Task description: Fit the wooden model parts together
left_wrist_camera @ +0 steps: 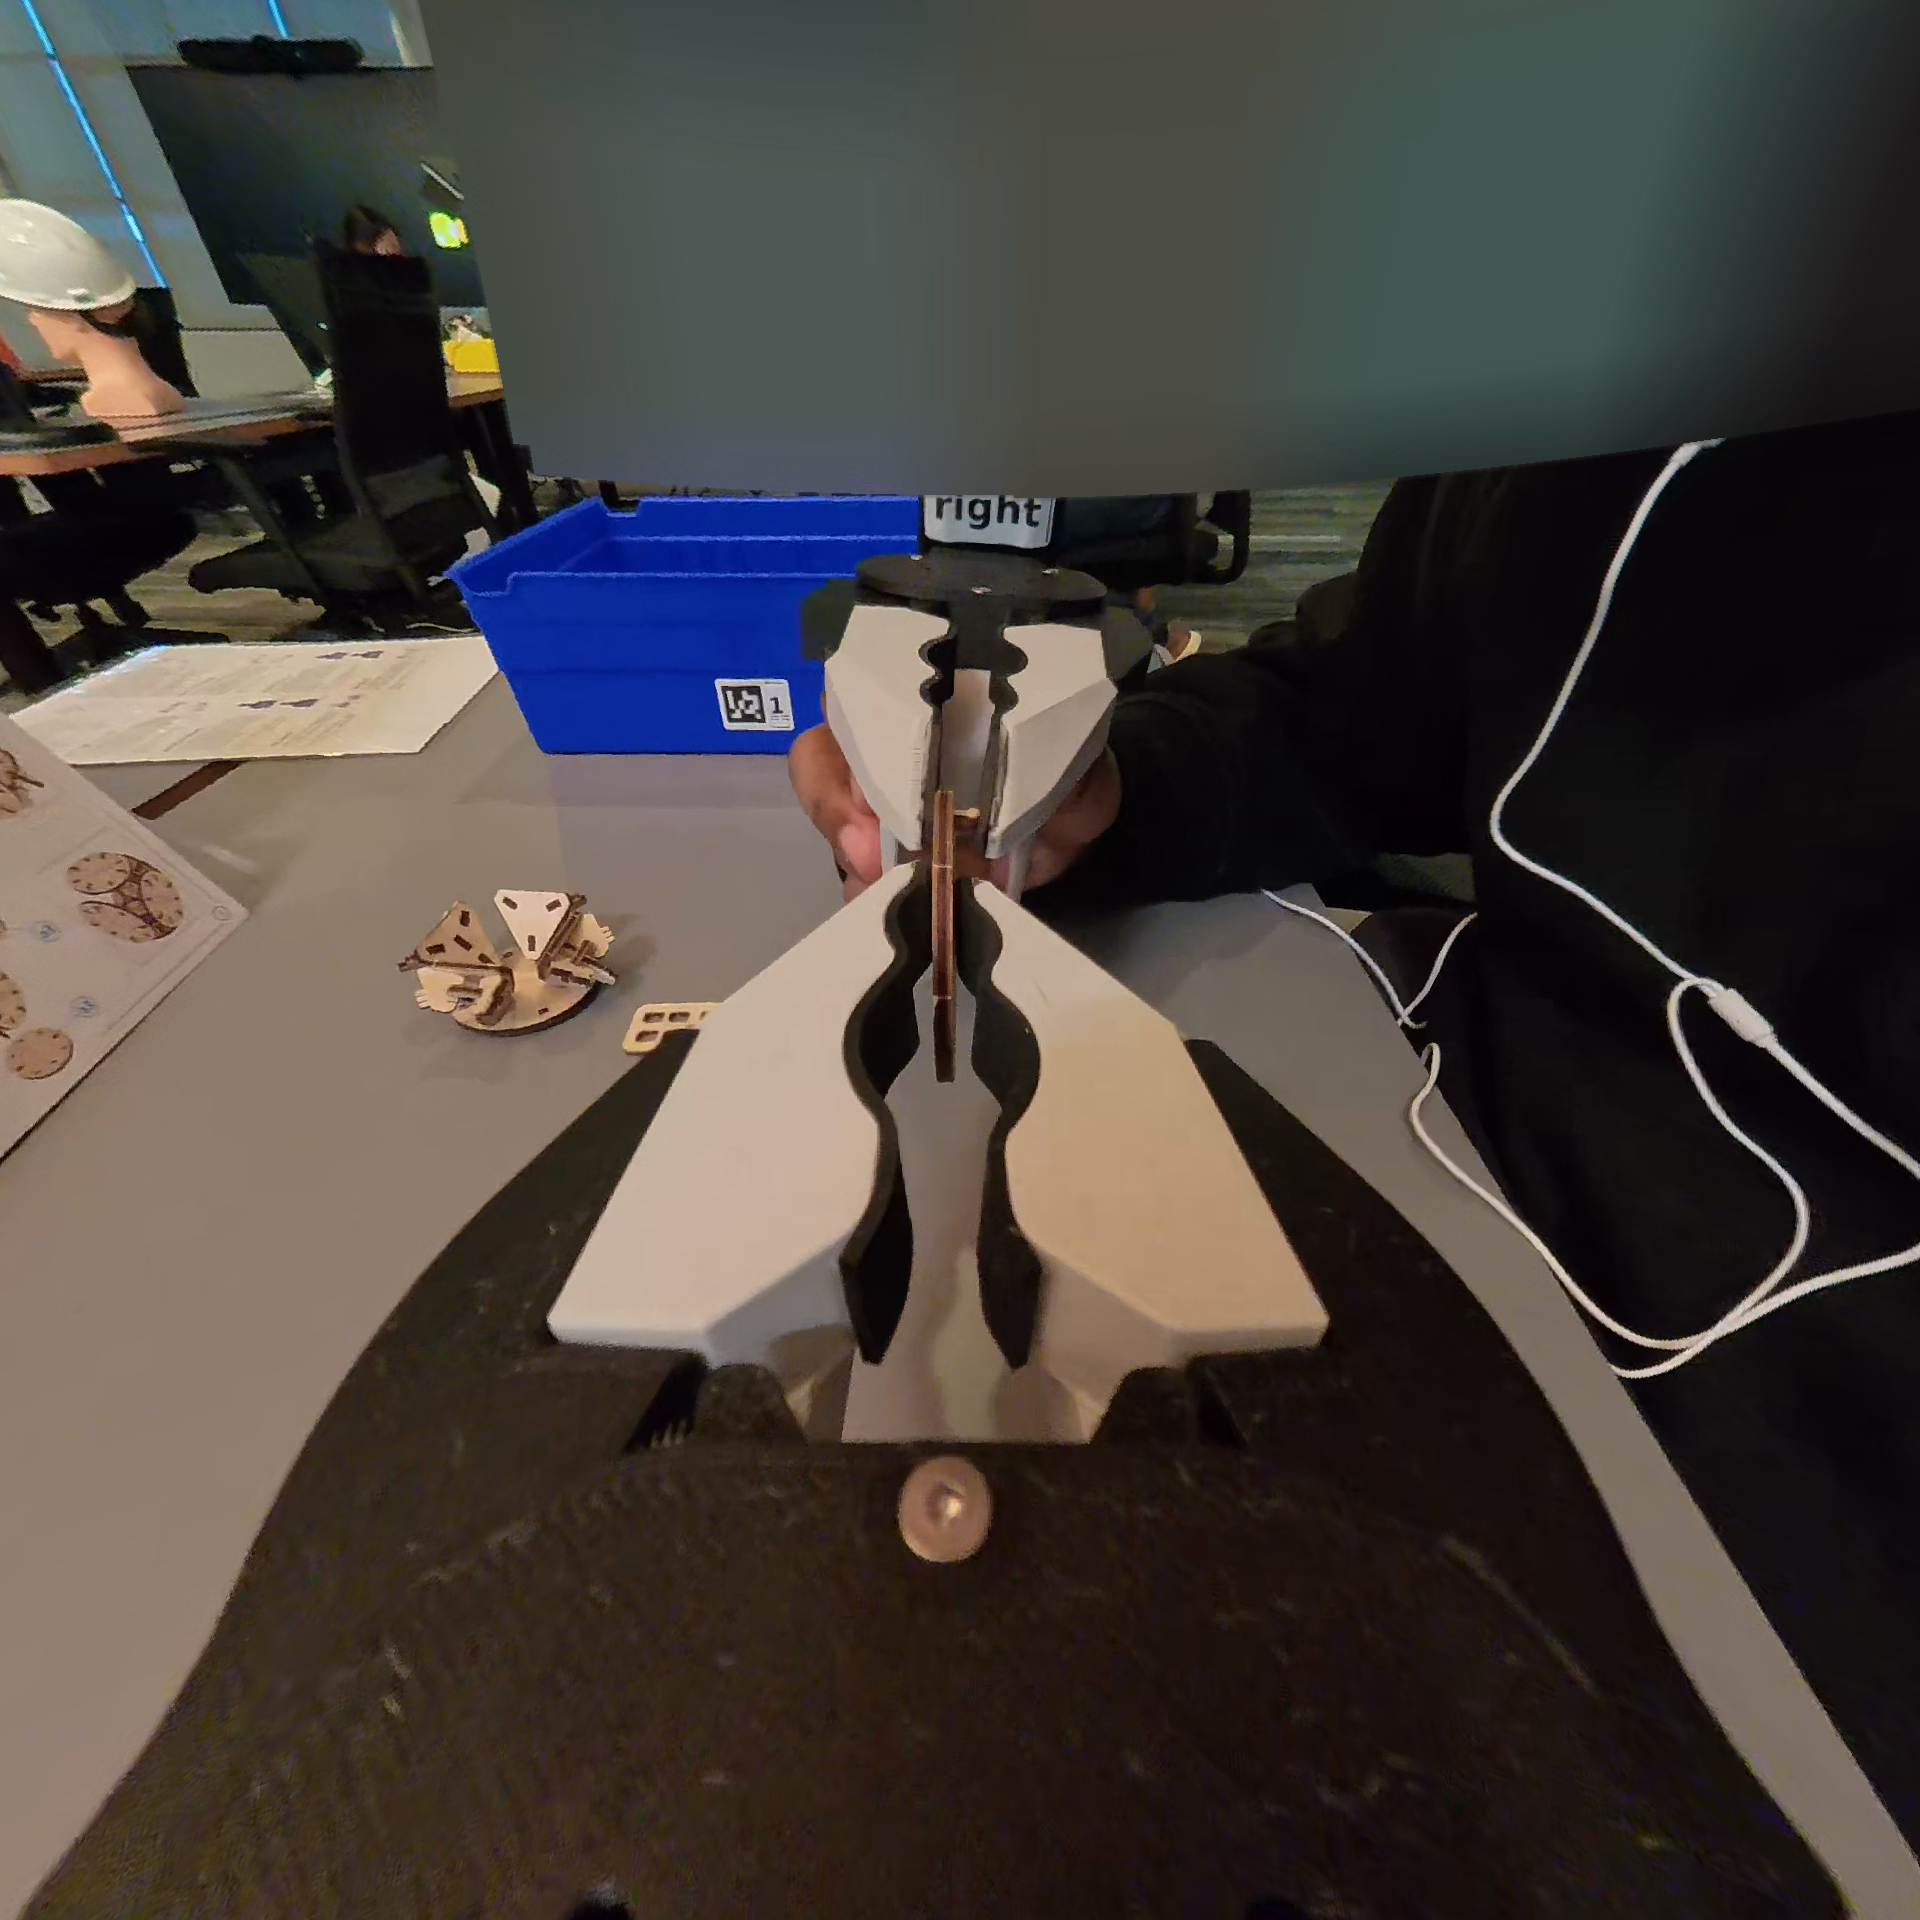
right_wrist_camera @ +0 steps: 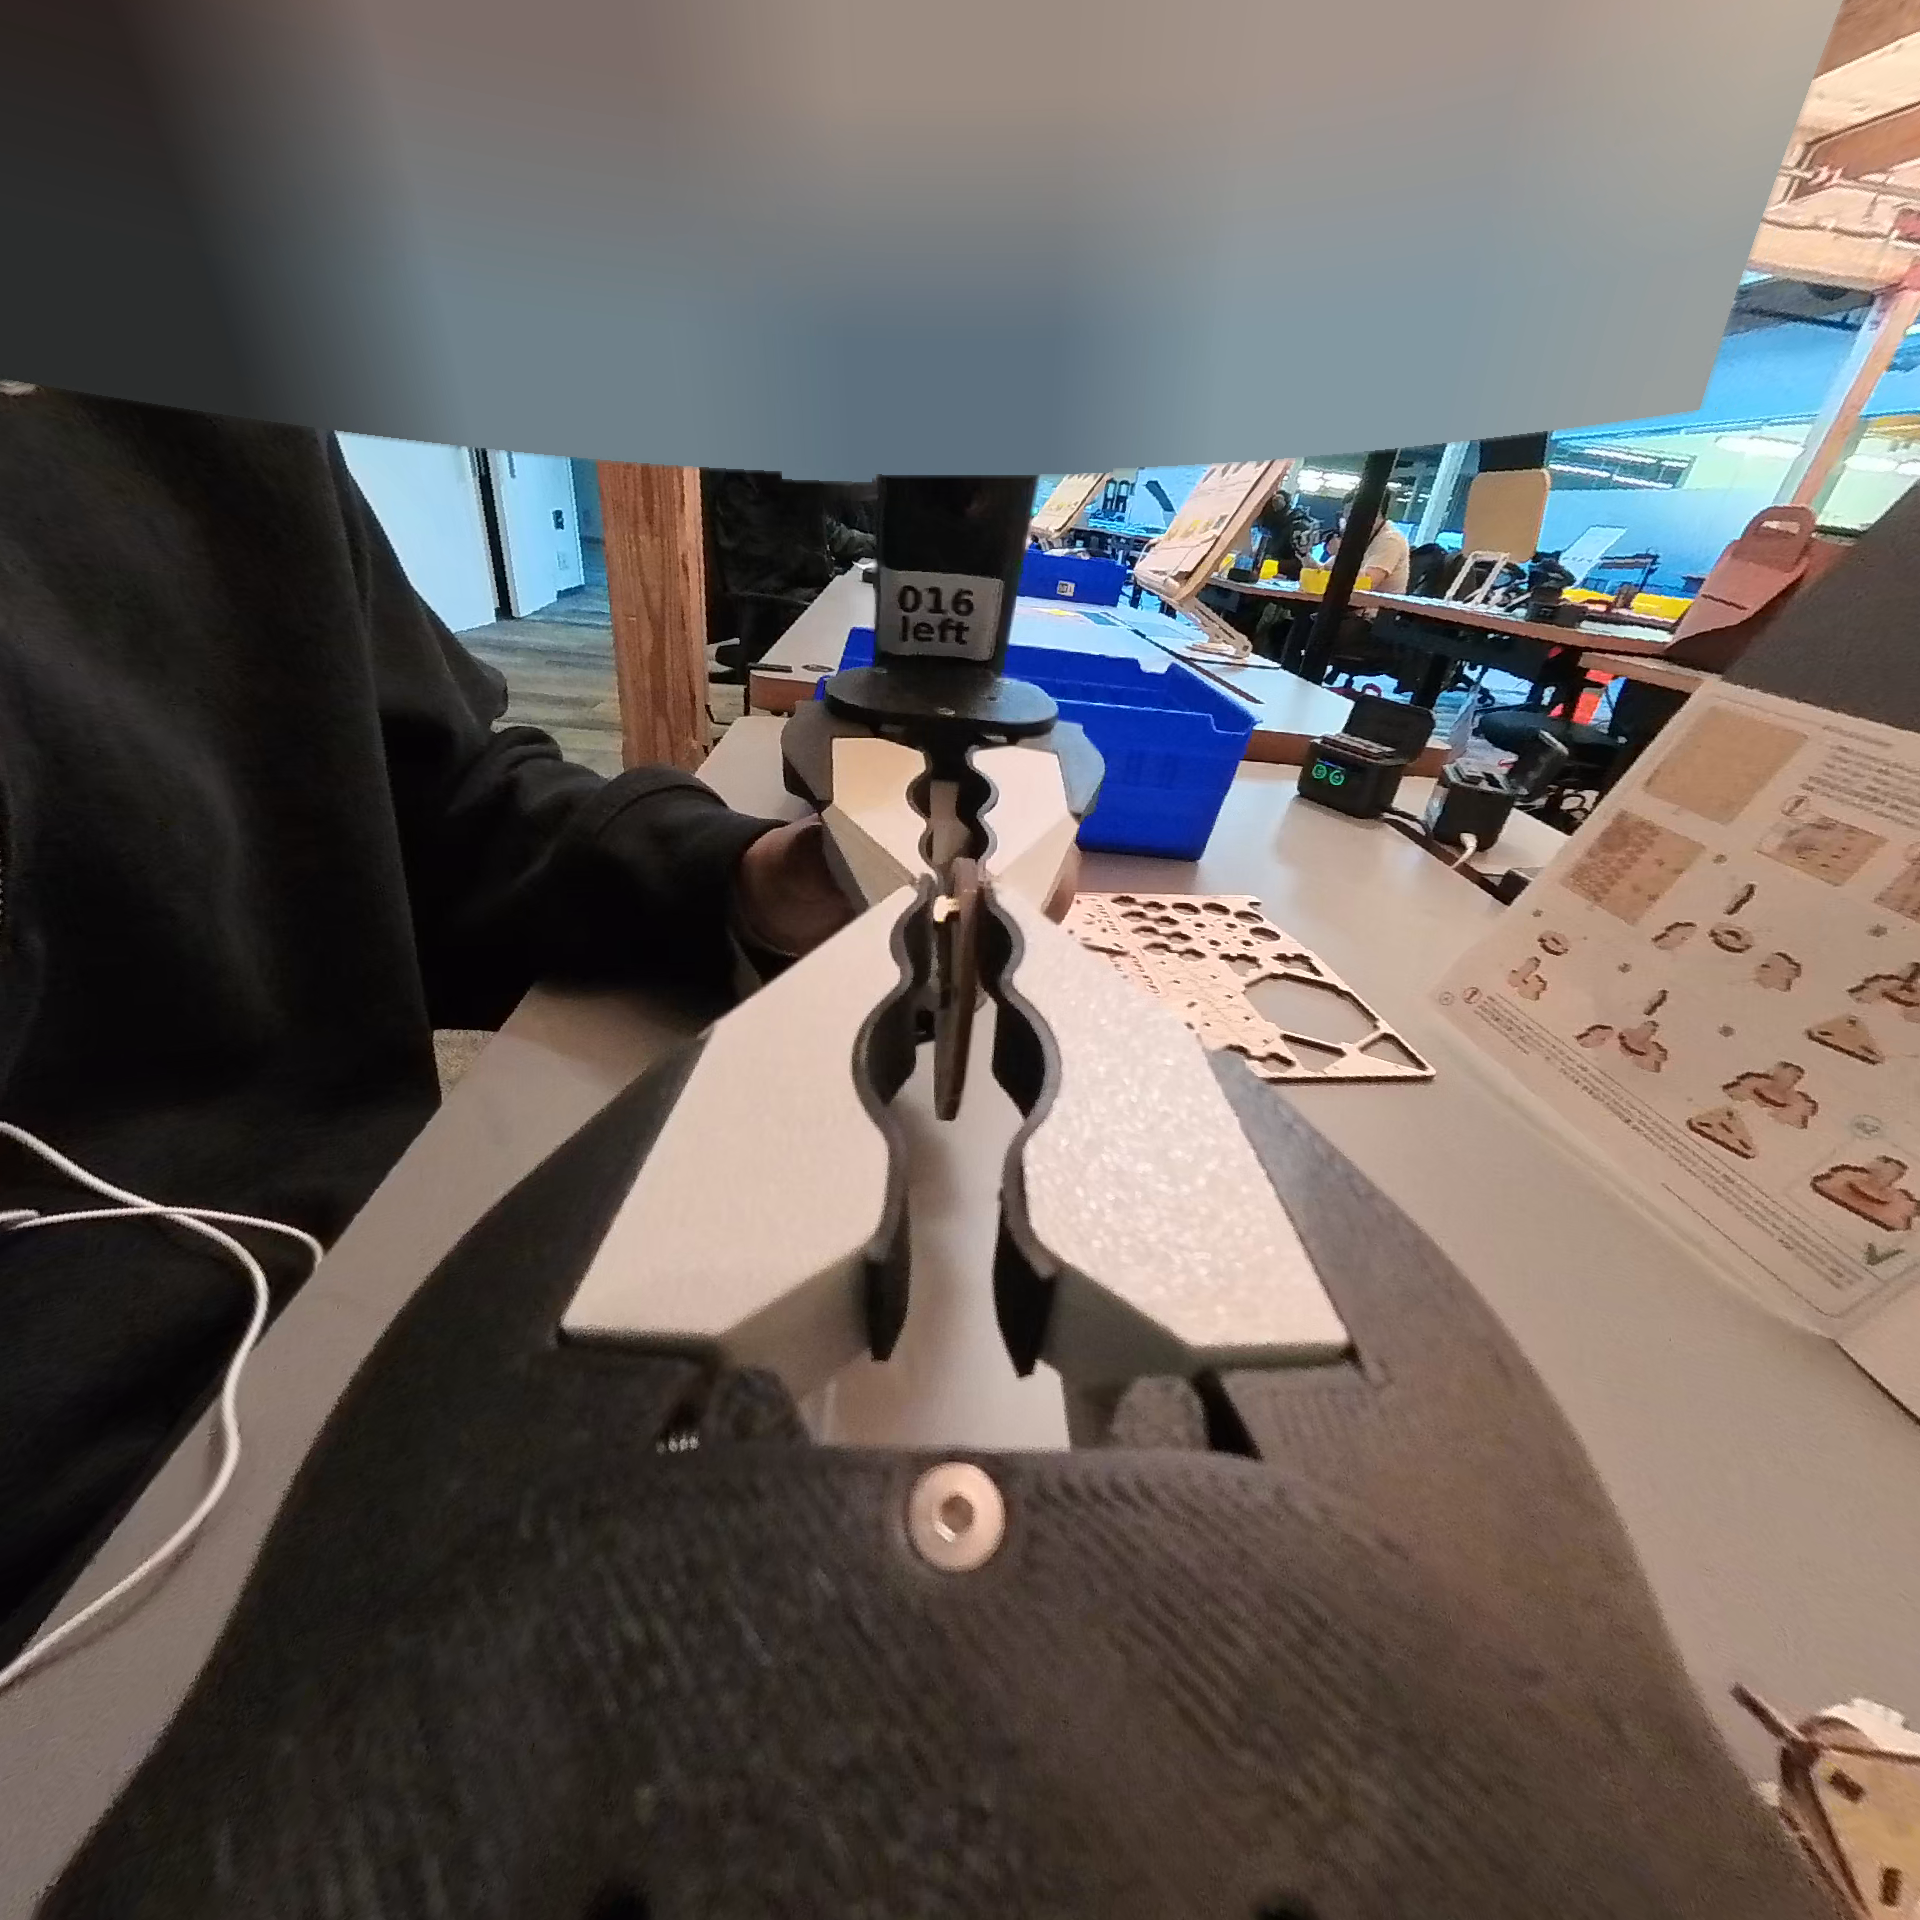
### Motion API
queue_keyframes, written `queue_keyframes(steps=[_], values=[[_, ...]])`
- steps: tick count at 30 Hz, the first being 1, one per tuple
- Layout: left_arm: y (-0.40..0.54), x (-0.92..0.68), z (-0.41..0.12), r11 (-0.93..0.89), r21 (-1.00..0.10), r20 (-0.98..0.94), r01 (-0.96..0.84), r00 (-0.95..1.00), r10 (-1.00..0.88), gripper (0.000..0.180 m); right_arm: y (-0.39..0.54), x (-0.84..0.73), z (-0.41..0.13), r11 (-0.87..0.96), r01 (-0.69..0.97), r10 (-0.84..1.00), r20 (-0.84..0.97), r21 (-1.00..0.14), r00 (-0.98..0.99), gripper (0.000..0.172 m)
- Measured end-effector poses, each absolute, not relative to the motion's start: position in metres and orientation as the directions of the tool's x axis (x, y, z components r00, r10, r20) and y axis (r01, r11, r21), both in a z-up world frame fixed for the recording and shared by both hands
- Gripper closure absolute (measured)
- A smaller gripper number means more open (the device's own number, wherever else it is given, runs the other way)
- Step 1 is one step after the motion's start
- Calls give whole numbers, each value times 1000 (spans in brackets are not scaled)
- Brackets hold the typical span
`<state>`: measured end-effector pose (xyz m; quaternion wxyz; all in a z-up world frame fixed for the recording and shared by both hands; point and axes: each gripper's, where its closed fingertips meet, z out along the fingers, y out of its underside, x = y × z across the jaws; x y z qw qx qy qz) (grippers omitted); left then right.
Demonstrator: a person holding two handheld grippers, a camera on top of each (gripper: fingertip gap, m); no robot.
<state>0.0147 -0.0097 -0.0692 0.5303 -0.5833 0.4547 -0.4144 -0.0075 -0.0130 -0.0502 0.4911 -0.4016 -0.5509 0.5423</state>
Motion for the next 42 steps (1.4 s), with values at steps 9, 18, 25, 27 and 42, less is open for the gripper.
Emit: queue_keyframes(steps=[9, 18, 25, 27, 42], values=[[-12, 16, -70, -52, -995, 31, -84, 231, -972, 180, -15, -7, -49, 60, -98, 974, 79, -993, -212, 166], [-12, 16, -71, -57, -994, 34, -93, 229, -973, 180, -16, -8, -51, 86, -68, 972, 99, -994, -213, 166], [-13, 17, -72, -59, -993, 33, -106, 227, -973, 180, -16, -7, -53, 72, -30, 974, 77, -997, -212, 166], [-12, 17, -73, -54, -992, 26, -117, 233, -972, 179, -15, -7, -54, 60, -15, 976, 62, -998, -207, 167], [-3, 15, -85, -25, -977, -41, -210, 304, -952, 179, -7, -10, -65, 6, 26, 979, 0, -1000, -204, 165]])
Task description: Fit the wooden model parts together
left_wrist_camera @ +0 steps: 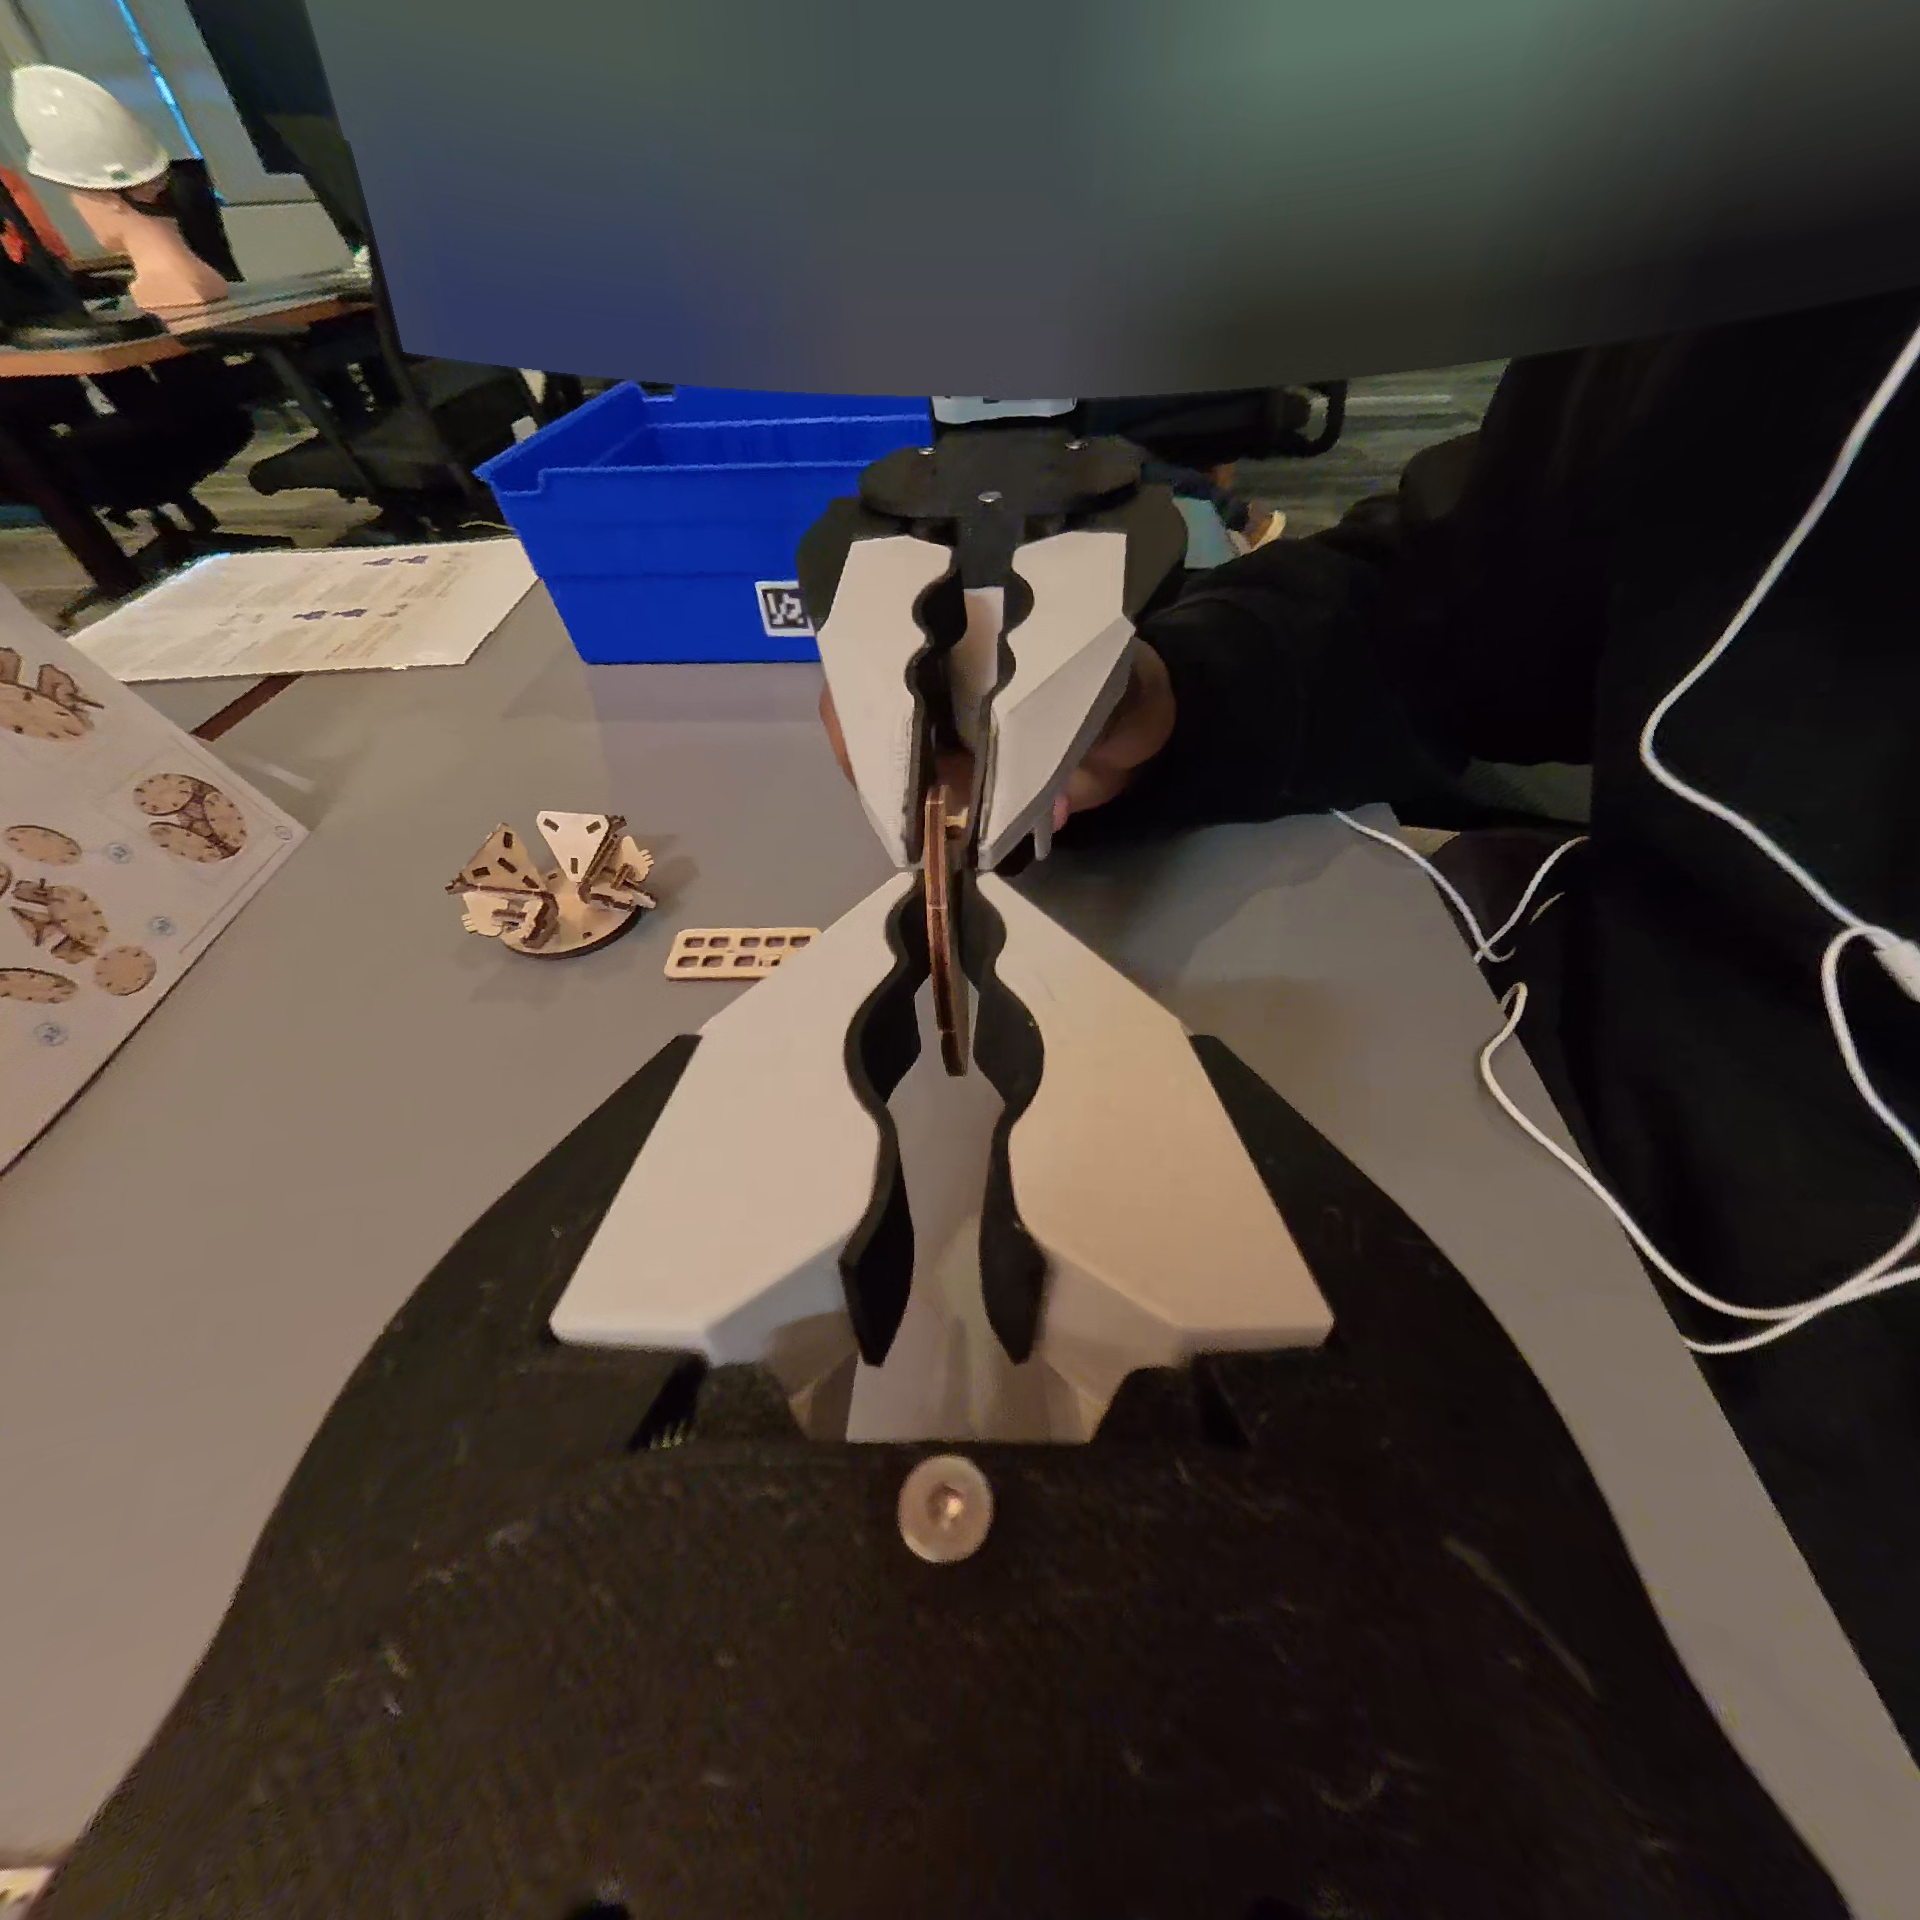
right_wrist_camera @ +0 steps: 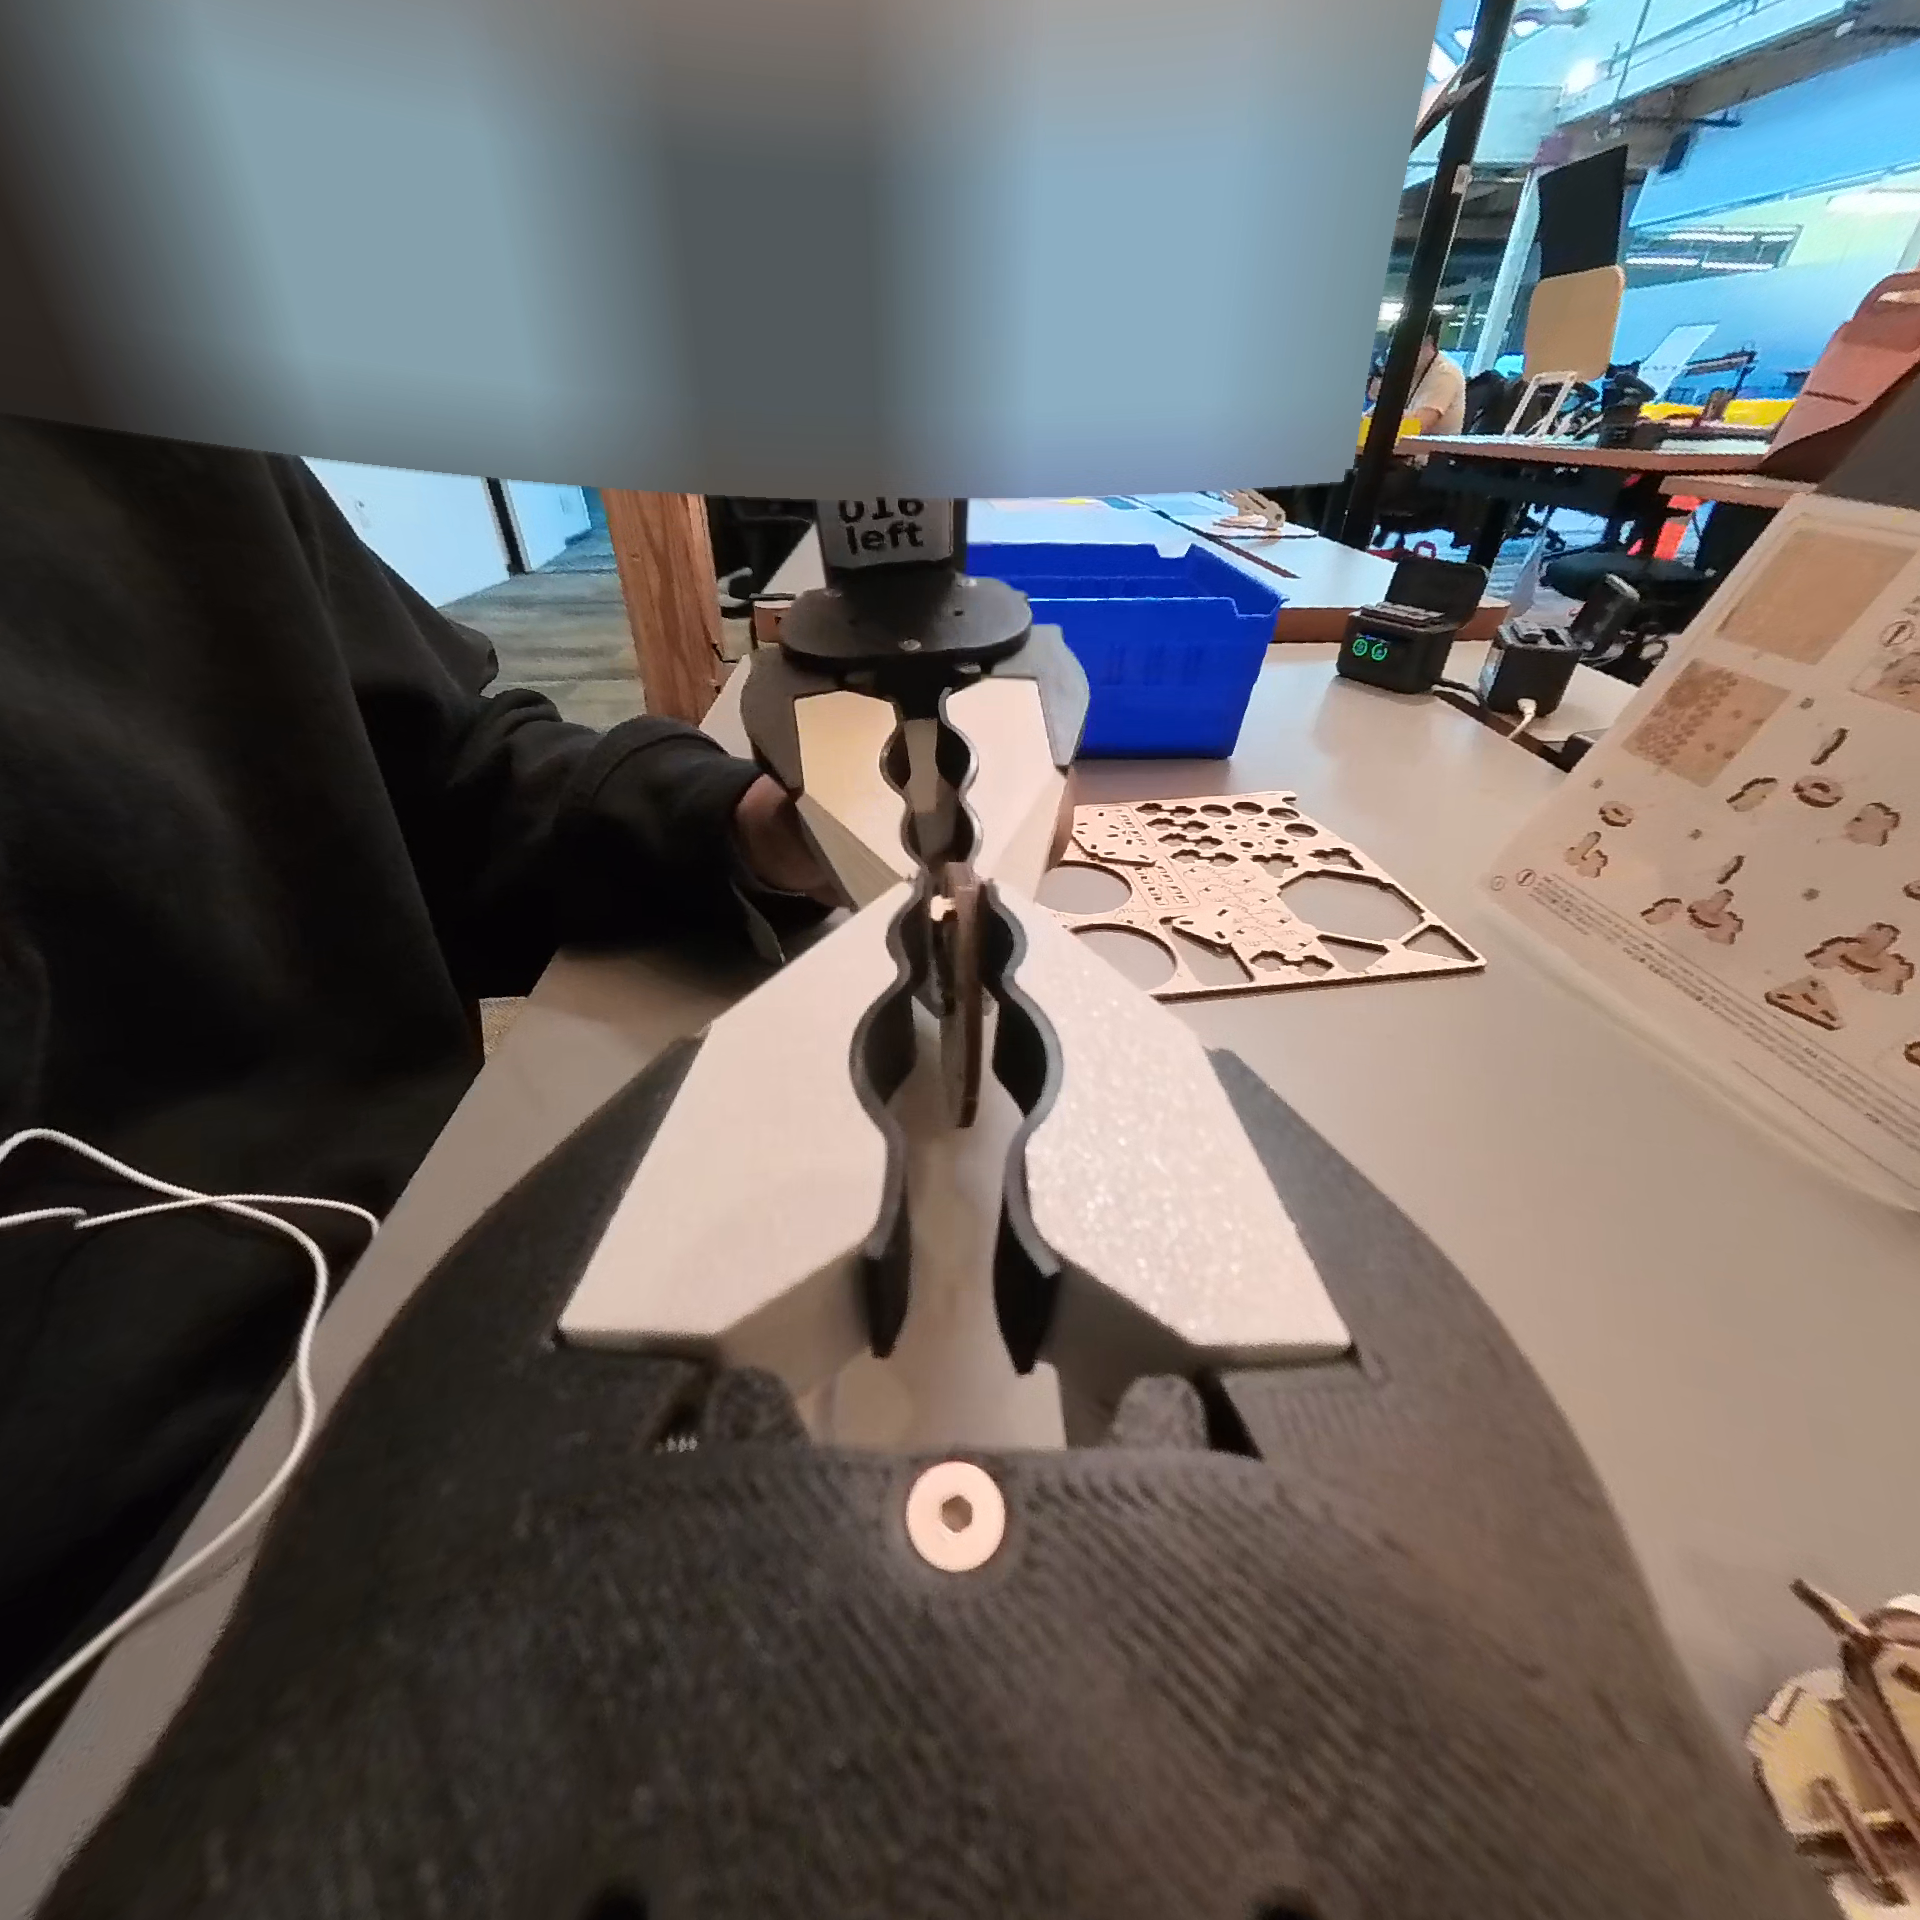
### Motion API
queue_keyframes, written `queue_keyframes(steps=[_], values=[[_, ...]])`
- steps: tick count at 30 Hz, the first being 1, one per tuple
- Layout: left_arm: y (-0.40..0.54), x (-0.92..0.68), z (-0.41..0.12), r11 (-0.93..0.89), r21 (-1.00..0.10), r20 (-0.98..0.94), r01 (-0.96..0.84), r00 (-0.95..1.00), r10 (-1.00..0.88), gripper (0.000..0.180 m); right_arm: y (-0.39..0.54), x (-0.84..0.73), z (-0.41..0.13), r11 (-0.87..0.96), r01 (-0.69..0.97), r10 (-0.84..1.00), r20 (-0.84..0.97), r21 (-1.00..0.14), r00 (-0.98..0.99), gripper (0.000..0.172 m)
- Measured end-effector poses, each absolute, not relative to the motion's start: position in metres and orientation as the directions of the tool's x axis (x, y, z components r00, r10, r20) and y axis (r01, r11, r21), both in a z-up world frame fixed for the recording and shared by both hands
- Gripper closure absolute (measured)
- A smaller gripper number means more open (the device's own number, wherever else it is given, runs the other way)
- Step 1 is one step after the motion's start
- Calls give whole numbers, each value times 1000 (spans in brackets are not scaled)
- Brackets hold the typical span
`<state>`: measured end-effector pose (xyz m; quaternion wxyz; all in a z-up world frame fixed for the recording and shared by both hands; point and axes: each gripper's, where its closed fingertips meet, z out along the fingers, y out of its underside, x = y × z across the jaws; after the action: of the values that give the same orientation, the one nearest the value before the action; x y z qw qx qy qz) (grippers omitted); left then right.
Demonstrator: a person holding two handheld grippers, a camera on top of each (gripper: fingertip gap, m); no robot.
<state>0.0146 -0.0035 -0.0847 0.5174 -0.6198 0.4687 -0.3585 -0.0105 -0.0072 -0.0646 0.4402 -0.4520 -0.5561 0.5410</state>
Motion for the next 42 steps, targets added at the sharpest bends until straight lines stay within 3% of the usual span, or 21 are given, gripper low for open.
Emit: queue_keyframes(steps=[5, 12, 17, 24, 27, 29, 32, 38, 42], values=[[-5, 15, -81, -56, -984, 6, -169, 281, -960, 179, -9, -11, -59, 30, -22, 980, 34, -999, -196, 164], [-5, 15, -76, -159, -985, 139, -69, 232, -963, 179, -5, -9, -53, 62, -80, 985, 74, -995, -157, 144], [1, 11, -77, -200, -979, 183, -45, 245, -952, 179, 2, -7, -54, 56, -77, 988, 66, -995, -140, 143], [14, 8, -111, -482, -871, 448, -99, 245, -860, 180, 46, 13, -42, -2, -132, 1000, -3, -991, 6, 149], [15, 7, -127, -575, -807, 533, -134, 255, -807, 180, 47, 8, -58, -28, -39, 999, -27, -999, -21, 148], [14, 7, -137, -610, -775, 562, -167, 261, -785, 180, 41, -1, -84, -24, 123, 998, -32, -992, -63, 138], [14, 6, -146, -631, -749, 571, -203, 288, -769, 179, 26, -7, -115, 0, 302, 990, -43, -953, -137, 137], [1, 10, -167, -642, -687, 568, -341, 301, -766, 180, 1, -6, -155, -79, 525, 945, -232, -848, -231, 151], [-2, 12, -171, -604, -693, 515, -393, 317, -797, 174, 6, -1, -161, -127, 570, 938, -285, -812, -197, 167]])
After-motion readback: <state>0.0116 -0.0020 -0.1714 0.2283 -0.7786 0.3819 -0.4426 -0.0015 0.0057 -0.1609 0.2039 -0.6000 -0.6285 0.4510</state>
